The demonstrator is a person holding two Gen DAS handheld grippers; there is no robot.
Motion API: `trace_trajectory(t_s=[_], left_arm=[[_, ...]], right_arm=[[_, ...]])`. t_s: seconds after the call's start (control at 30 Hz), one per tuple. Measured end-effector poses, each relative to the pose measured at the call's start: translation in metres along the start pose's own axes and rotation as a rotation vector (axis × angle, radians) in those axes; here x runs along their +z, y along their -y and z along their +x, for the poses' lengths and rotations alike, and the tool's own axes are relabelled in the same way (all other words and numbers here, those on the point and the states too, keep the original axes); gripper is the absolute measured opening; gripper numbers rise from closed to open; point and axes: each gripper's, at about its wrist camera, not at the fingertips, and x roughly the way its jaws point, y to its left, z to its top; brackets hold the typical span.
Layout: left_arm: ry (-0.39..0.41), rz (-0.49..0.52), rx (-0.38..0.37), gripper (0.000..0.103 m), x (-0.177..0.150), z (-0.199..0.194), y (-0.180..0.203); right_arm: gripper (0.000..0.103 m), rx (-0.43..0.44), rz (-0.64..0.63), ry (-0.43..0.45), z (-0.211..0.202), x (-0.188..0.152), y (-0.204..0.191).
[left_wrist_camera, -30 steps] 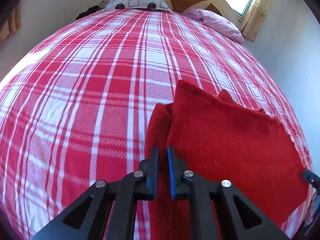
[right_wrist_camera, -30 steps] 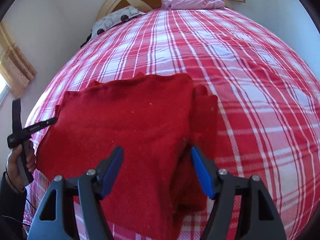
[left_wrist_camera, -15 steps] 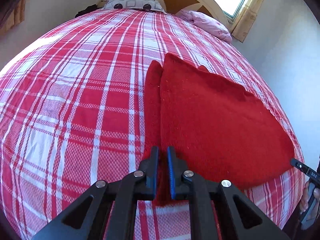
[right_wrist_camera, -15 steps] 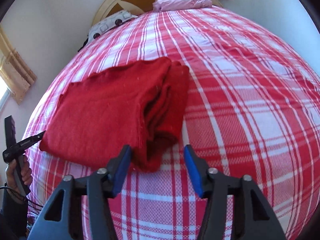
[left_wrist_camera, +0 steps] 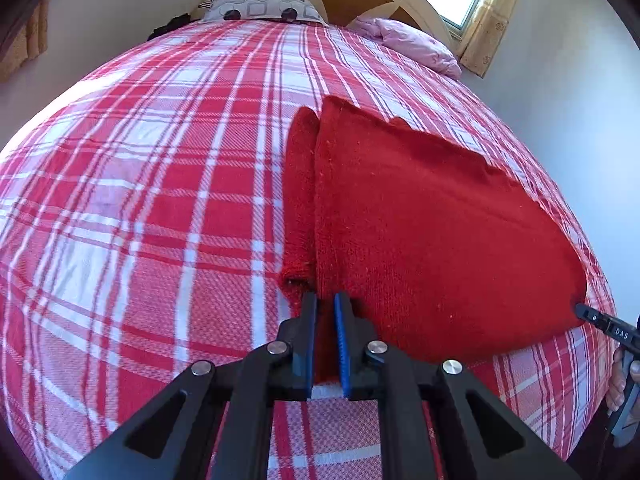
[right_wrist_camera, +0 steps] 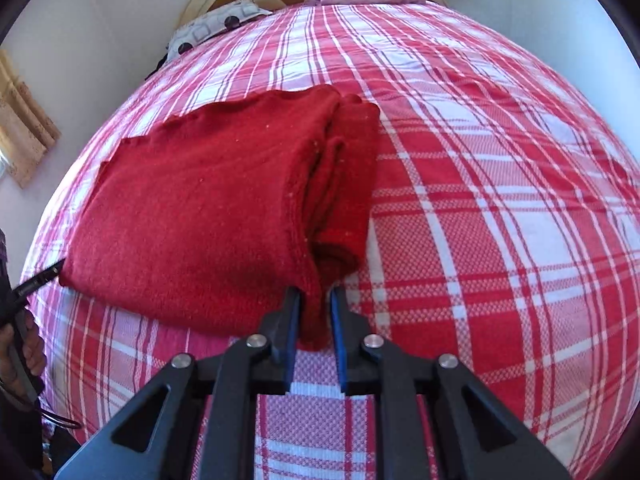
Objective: Fold small clothes
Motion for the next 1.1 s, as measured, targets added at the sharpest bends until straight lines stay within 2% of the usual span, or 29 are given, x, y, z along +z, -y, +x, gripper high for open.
trace_trajectory(t_s=[0.1, 0.17, 0.27, 0.4, 0.63, 0.73, 0.77, 0.87, 0.93, 1.0, 1.07, 1.1], left_arm=[[0.063, -0.014, 0.028, 0.009, 0.006, -0.014, -0.003], [0.047, 0.004, 0.037, 0.009, 0.009, -0.009, 0.000], [-0.012, 0.025, 0.055, 0.009, 0.007, 0.009, 0.003], [0.024, 0.051, 0.089, 0.009, 0.000, 0.009, 0.009], [0.048, 0.082, 0.102, 0.010, -0.004, 0.010, 0.012], [0.067, 0.112, 0.122, 0.010, -0.008, 0.008, 0.017], [0.069, 0.118, 0.127, 0.010, -0.009, 0.008, 0.017], [0.063, 0.104, 0.123, 0.010, -0.008, 0.007, 0.016], [0.059, 0.100, 0.120, 0.011, -0.008, 0.005, 0.015], [0.062, 0.108, 0.133, 0.022, -0.011, 0.004, 0.015], [0.074, 0.093, 0.185, 0.066, -0.013, 0.004, 0.012], [0.074, 0.065, 0.210, 0.073, -0.013, 0.005, 0.008]], right_arm=[[0.018, -0.003, -0.005, 0.016, -0.005, 0.000, 0.000], [0.023, -0.014, 0.001, 0.028, -0.009, 0.000, -0.001], [0.023, -0.009, 0.016, 0.022, -0.007, 0.000, 0.000], [0.026, -0.019, 0.007, 0.022, -0.002, -0.005, -0.004], [0.030, -0.021, 0.018, 0.023, -0.002, -0.007, -0.002], [0.044, -0.060, 0.012, 0.066, -0.012, -0.009, -0.007], [0.052, -0.066, 0.005, 0.086, -0.016, -0.010, -0.009], [0.054, -0.054, -0.017, 0.138, -0.031, -0.012, -0.018], [0.054, -0.081, -0.051, 0.183, -0.040, -0.011, -0.027], [0.055, -0.083, -0.090, 0.213, -0.047, -0.009, -0.037], [0.061, -0.070, -0.120, 0.228, -0.047, -0.006, -0.047], [0.063, -0.064, -0.130, 0.227, -0.044, -0.004, -0.051]])
